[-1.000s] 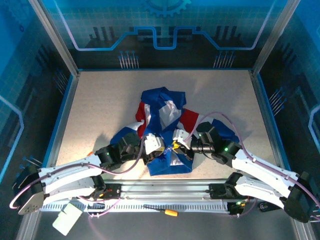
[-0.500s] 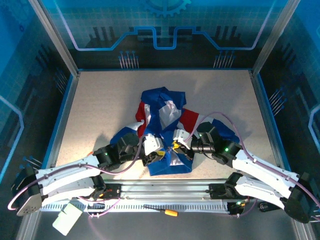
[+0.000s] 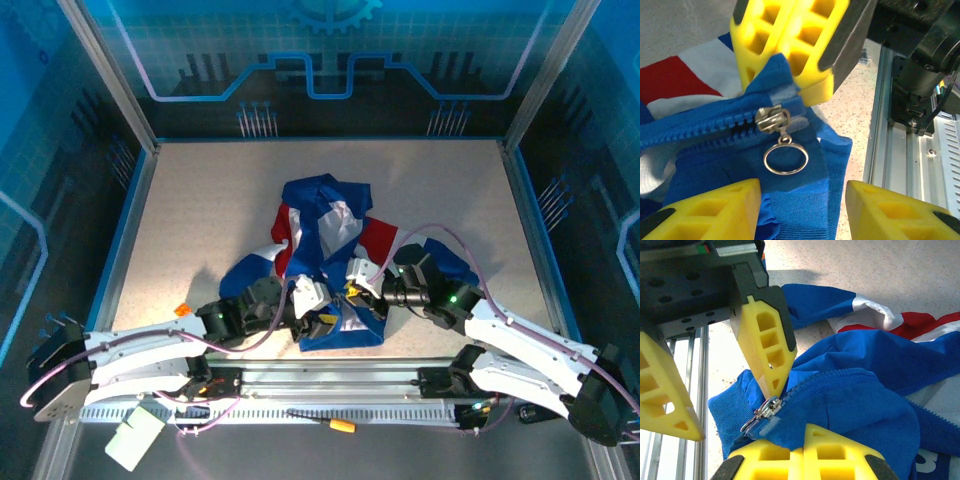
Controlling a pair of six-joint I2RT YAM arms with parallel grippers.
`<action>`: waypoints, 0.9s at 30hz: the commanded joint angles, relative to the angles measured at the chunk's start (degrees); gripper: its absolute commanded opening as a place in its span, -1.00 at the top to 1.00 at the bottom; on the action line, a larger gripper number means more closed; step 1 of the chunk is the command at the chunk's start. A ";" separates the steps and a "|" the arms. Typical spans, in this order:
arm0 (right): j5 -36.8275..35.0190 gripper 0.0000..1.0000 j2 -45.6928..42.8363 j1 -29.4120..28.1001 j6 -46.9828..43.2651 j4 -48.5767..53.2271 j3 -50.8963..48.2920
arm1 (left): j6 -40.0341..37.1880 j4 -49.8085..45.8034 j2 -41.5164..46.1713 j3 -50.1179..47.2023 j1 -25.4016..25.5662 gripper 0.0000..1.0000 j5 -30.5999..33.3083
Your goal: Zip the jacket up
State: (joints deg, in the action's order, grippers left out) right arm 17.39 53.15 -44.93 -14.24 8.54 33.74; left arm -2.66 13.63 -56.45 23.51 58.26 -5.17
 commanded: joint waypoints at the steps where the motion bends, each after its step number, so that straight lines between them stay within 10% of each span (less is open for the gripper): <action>1: 0.46 1.00 -0.15 -0.04 -0.53 -0.54 0.06 | 2.73 5.39 -0.33 -1.54 0.28 0.01 2.81; 27: 0.94 1.00 -0.50 -0.94 0.07 -2.02 -0.87 | 9.55 14.51 -4.92 -3.08 0.28 0.14 10.97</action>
State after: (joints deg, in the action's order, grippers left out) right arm 17.41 53.15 -45.08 -14.20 7.86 33.58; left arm 4.91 26.72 -62.22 21.10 58.30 1.39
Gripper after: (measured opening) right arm 0.050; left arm 0.443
